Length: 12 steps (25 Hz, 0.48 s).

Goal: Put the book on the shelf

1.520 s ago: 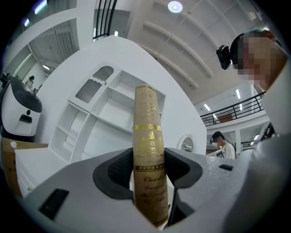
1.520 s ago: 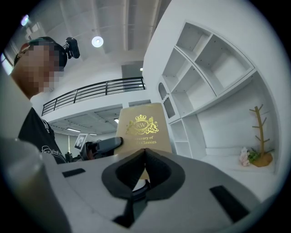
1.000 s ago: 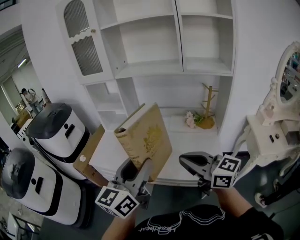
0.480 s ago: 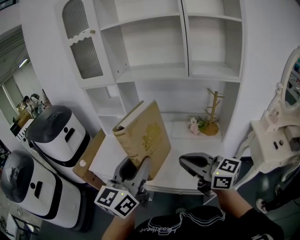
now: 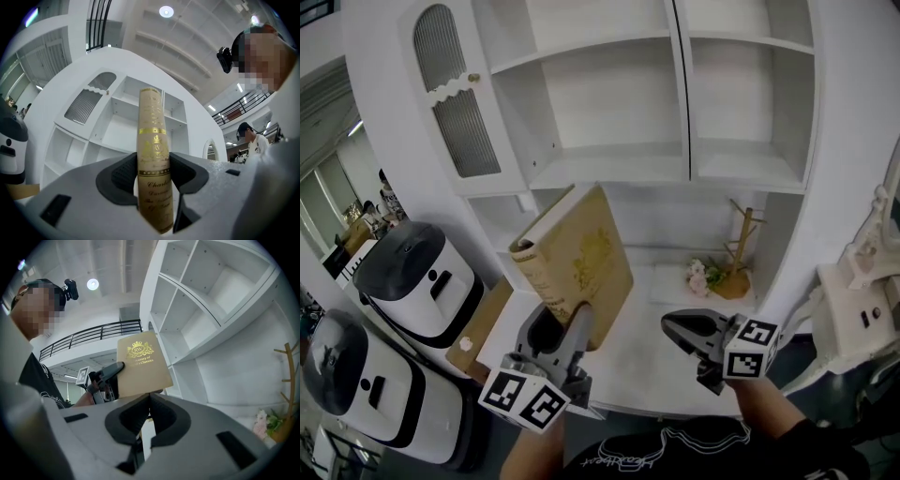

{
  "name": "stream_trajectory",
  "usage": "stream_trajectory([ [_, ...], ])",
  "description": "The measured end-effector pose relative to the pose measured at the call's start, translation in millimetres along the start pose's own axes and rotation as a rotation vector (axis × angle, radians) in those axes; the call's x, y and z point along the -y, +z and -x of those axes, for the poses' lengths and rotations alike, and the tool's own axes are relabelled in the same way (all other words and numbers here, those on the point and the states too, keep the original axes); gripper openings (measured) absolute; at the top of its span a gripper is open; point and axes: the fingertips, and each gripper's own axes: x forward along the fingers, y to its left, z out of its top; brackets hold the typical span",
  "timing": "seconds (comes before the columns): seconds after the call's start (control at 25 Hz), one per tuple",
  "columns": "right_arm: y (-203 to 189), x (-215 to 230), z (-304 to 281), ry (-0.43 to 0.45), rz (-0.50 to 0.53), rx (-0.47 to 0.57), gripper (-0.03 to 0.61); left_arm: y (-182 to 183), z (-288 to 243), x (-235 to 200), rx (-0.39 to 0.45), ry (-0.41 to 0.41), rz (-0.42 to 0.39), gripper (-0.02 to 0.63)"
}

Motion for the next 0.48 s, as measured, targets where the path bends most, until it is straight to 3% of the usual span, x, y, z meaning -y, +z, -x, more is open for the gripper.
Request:
stream_trajectory([
  [0.48,9.5,72.9,-7.1,0.02,-0.02,-0.036,0.006,50.6,-81.0,-37.4,0.094,0.047,-0.12,0.199],
])
